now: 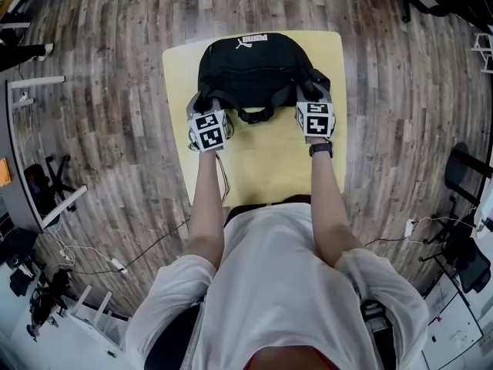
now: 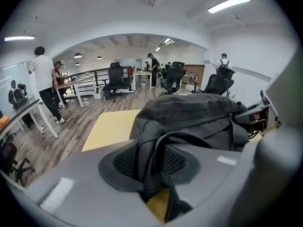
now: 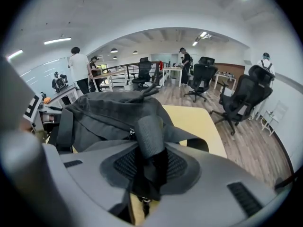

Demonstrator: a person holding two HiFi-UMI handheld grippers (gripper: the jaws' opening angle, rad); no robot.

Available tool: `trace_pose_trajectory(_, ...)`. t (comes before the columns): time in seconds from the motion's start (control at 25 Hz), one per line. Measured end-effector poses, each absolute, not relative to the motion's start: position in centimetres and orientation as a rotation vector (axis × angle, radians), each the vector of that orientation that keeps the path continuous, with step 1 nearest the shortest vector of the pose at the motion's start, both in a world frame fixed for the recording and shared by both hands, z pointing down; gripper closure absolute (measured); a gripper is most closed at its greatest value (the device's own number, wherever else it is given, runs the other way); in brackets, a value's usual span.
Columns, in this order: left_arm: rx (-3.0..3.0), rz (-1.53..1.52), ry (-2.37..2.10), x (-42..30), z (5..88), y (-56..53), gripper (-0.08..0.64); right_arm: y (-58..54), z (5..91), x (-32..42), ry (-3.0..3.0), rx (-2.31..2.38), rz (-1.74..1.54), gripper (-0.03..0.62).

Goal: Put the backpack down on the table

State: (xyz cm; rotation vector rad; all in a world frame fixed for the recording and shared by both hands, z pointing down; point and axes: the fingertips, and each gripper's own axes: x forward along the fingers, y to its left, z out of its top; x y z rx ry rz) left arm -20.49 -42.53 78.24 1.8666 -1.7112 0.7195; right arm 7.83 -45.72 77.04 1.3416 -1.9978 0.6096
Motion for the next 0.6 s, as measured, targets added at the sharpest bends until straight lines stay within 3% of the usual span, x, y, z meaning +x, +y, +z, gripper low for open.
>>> trace_pose_trajectory(0.08,1.863,0.716,-1.699,-20.7,78.2,-42.4,0.453,-45.6,76.9,8.1,-2.003,1.361,0.628,0.479)
trace_pose_trajectory(0.2,1.841,0.667,-1.68,-21.5,77.7,-41.7,0.376,-45.1,76.3,8.6,-2.013,1.406,0.686,0.349)
trace_pose_trajectory(0.36,1.809,0.603,-1.688,-21.9,76.0,-40.2,0.314,-44.0,74.8,9.0,-2.045,1.42,0.703,0.341)
trace_pose_trajectory(0.6,1.809,0.529,-1.714,-21.3,73.8,-37.2,0.296,-41.6,72.3,9.7,-2.085,1.477,0.729,0.341)
